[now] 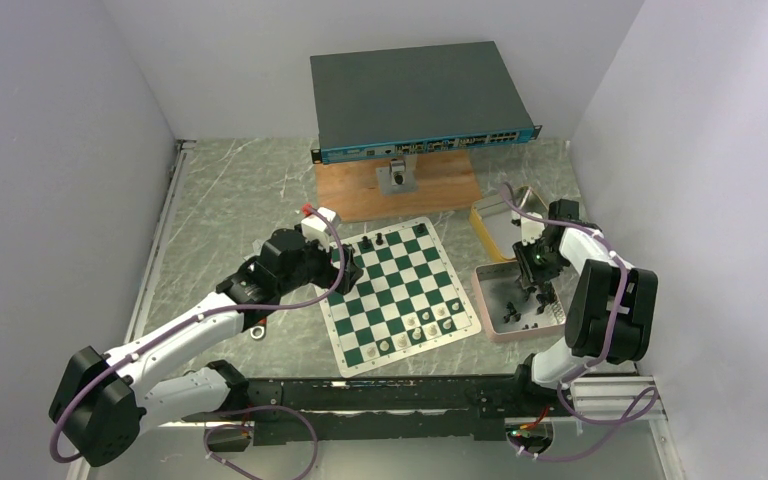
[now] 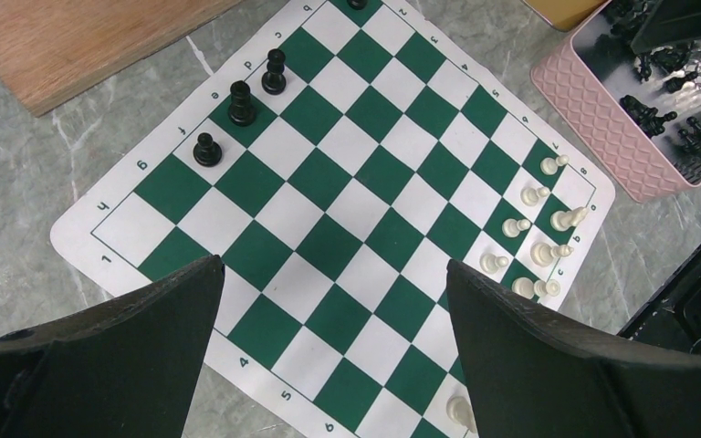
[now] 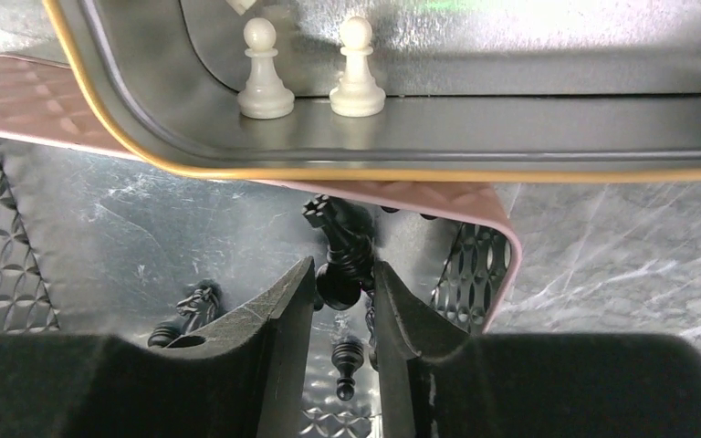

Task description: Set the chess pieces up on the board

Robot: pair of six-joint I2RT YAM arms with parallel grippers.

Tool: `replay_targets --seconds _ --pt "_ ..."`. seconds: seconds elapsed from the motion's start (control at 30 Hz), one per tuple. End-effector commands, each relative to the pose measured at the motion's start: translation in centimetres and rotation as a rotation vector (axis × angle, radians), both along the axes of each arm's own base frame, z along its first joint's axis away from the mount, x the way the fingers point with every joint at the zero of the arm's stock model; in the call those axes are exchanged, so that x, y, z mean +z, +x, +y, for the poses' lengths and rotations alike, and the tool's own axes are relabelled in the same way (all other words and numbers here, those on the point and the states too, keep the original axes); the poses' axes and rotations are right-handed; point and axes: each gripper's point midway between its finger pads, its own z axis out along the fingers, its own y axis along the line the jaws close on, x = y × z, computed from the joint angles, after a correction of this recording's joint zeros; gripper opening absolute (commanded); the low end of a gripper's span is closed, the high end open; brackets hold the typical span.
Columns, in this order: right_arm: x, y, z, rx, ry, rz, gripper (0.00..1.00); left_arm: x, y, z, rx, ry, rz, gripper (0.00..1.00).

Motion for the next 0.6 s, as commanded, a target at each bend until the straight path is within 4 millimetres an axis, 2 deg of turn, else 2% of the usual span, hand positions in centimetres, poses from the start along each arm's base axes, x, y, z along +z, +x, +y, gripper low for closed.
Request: replay_targets --seconds 0.0,0.17,0.3,0.47,0.57 --pt "0.8 1.1 0.8 0.044 0.050 -0.052 0.30 1.4 0.4 -0.6 -0.020 -0.027 -0.037 0.96" --pt "1.3 0.8 2.8 0.115 0.151 -0.075 0.24 1.4 0.3 -0.7 -0.025 -0.028 -0.034 0.96" --pt "1.4 0.6 3.1 0.139 0.165 -0.074 0.33 1.4 0.3 -0.7 -0.029 -0.027 -0.031 0.96" --pt "1.0 0.6 2.6 0.121 0.140 -0.060 0.36 1.4 0.2 -0.8 -0.035 -0.028 -0.029 0.96" --pt "0.7 0.3 2.3 0.118 0.125 -0.049 0.42 1.4 0.2 -0.9 -0.038 -0.029 -0.027 0.96"
